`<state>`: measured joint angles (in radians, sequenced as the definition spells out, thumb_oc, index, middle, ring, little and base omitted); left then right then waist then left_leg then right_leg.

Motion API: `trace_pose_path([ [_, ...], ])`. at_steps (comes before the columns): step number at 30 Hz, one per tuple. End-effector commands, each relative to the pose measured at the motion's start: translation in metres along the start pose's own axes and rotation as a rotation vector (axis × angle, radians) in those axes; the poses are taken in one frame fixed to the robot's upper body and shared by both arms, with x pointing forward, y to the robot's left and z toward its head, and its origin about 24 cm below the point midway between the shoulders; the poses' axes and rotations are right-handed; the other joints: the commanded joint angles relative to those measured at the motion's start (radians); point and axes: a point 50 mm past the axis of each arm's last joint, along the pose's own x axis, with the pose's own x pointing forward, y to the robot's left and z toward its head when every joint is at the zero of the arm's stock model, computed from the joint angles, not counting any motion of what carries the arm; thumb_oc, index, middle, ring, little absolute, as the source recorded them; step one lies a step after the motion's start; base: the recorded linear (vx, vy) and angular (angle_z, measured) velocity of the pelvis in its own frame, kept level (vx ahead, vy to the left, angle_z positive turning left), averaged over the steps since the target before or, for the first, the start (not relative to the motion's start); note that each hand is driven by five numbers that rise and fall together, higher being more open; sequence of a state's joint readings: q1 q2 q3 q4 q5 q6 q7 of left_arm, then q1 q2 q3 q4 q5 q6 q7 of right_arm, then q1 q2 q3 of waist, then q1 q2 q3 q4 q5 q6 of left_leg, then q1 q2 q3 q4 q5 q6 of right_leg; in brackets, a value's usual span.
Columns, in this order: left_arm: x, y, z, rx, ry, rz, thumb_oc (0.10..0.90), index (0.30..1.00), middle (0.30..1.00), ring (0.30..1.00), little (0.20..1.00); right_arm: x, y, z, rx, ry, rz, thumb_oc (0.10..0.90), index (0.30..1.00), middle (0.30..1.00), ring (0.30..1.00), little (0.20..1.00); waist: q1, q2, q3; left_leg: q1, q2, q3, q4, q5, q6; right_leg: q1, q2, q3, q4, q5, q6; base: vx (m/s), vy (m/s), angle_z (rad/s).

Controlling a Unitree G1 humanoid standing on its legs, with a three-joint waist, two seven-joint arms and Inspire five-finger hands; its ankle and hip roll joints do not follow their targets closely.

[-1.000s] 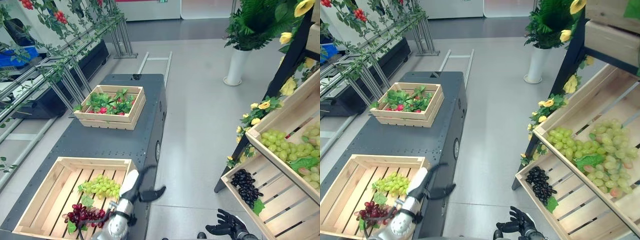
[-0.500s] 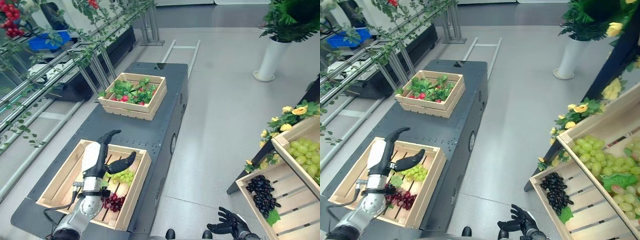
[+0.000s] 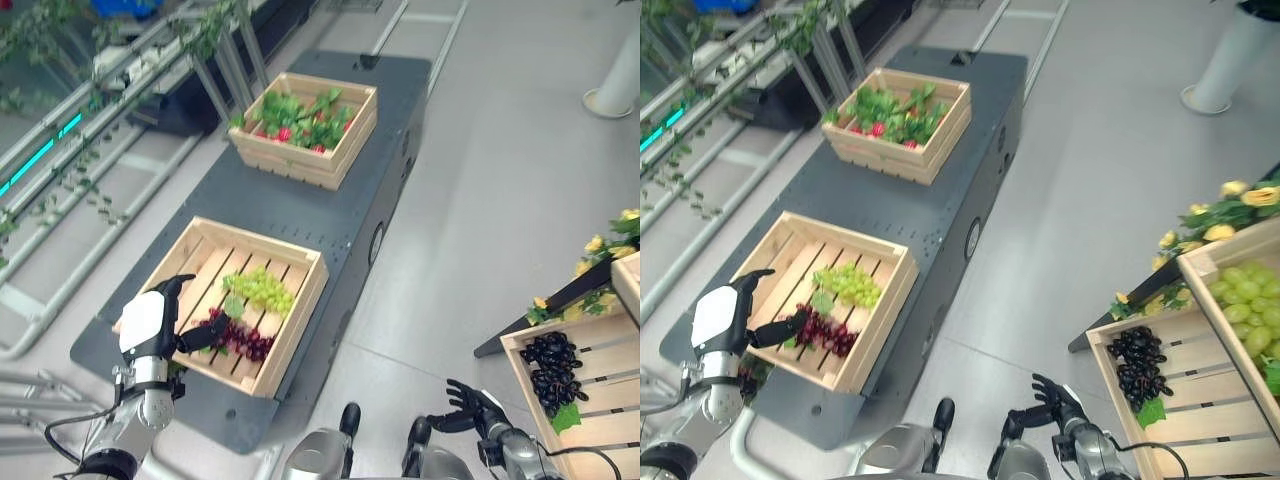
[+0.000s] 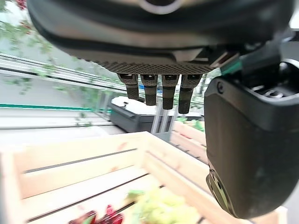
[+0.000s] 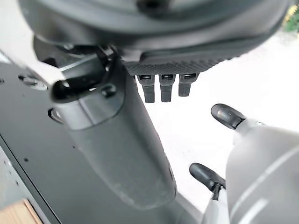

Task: Pick up the fruits from the basket on one side to the basket on the other side

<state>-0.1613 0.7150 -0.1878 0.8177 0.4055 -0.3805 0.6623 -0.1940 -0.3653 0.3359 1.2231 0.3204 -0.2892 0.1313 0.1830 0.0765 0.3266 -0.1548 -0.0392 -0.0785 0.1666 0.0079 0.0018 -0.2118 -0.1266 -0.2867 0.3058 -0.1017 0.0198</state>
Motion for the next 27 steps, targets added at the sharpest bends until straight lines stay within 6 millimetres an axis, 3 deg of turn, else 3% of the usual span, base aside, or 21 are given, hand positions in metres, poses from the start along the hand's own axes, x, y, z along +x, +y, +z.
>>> trace_pose_path([
  [1,0.036,0.055,-0.003,-0.003,0.026,0.218,0.8,0.9,0.9,0.9,0.9,0.006,0.007,0.025,-0.024,-0.111,0.021,0.8,0.9,0.9,0.9,0.9,0.002,-0.019,0.02,-0.081,-0.065,0.032,0.172,-0.092,0.042,0.054,0.015,-0.036,0.109,-0.101,-0.058,-0.05,0.025,0.32],
  [6,0.054,0.073,-0.005,0.145,0.026,0.231,0.8,0.9,0.9,0.9,0.9,0.013,0.014,0.048,-0.026,-0.179,0.041,0.8,0.9,0.9,0.9,0.9,0.013,-0.03,0.07,-0.186,-0.066,0.059,0.306,-0.143,0.064,-0.03,-0.02,-0.051,0.273,-0.154,-0.067,-0.05,0.049,0.14],
  [11,0.055,0.082,-0.012,0.301,0.003,0.221,0.8,0.9,0.9,0.9,0.9,0.014,0.018,0.067,-0.027,-0.249,0.07,0.8,0.9,0.9,0.9,0.9,0.008,-0.043,0.099,-0.27,-0.062,0.105,0.42,-0.189,0.079,-0.114,-0.037,-0.04,0.396,-0.19,-0.072,-0.04,0.076,0.07],
  [20,0.061,0.097,-0.011,0.476,-0.048,0.263,0.8,0.9,0.9,0.9,0.9,0.015,0.003,0.084,-0.057,-0.297,0.023,0.8,0.9,0.9,0.9,0.9,-0.007,-0.052,0.154,-0.366,-0.047,0.134,0.537,-0.23,0.082,-0.2,-0.034,-0.01,0.491,-0.219,-0.079,0.0,0.064,-0.03],
  [27,0.077,0.113,0.011,0.631,-0.219,0.317,0.8,0.9,0.9,0.9,0.9,0.015,0.0,0.097,-0.058,-0.351,0.051,0.8,0.9,0.9,0.9,0.9,-0.006,-0.071,0.193,-0.409,-0.039,0.136,0.539,-0.221,0.083,-0.253,-0.024,0.001,0.5,-0.205,-0.071,0.0,0.016,-0.04],
])
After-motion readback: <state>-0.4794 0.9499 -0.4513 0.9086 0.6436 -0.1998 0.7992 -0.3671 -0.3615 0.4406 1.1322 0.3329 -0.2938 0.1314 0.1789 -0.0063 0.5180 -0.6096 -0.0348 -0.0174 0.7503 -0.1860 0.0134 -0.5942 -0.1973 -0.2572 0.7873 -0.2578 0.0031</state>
